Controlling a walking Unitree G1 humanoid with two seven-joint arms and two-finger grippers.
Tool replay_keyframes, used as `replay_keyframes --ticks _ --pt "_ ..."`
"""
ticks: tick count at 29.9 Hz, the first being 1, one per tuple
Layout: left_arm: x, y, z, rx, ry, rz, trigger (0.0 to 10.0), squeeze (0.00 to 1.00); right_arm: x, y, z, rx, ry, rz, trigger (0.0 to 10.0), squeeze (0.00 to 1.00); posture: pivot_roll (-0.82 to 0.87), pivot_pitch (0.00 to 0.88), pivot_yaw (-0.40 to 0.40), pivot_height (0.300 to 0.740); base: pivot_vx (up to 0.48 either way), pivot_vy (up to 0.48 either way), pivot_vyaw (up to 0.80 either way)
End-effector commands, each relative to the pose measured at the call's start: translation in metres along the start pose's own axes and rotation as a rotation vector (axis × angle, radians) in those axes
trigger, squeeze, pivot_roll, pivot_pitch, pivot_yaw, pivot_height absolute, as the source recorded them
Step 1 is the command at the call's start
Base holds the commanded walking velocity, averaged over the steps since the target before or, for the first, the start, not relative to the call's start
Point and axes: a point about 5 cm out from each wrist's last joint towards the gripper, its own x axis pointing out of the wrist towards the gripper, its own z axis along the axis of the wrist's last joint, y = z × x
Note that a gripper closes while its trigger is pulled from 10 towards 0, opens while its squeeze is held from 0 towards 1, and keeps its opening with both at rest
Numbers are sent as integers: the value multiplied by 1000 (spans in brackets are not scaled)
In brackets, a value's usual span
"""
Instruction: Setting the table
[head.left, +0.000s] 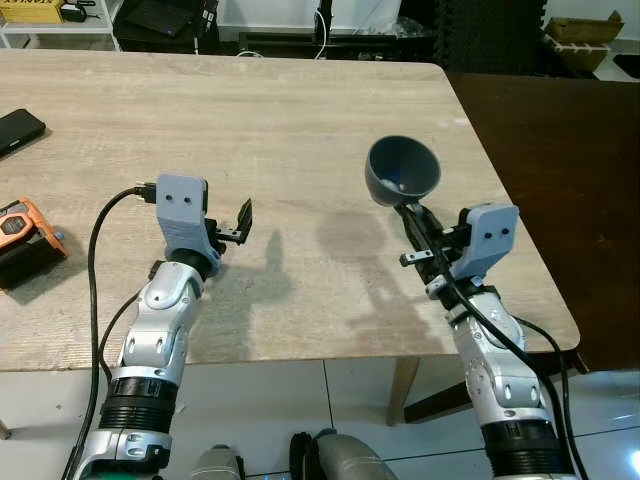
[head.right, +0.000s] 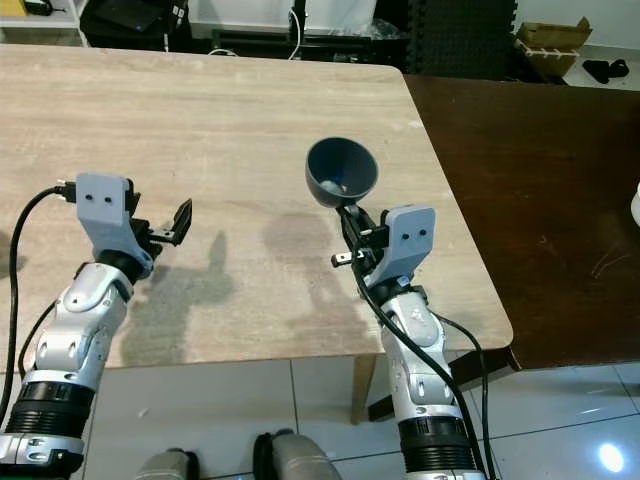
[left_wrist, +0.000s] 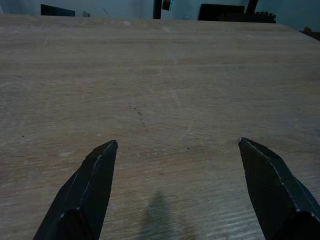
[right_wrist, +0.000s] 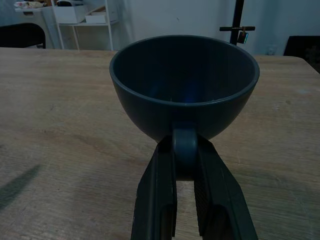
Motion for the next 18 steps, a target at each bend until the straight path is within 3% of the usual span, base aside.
replay_keyframes --ticks 1,18 --pt "-1 -1 -1 -25 5 0 10000 0 -2 0 -3 -13 6 1 10000 0 79 84 -50 740 0 0 0" --pt "-3 -1 -1 -29 3 -6 10000 0 -4 1 -4 -10 4 10 10000 0 84 72 -52 740 0 0 0"
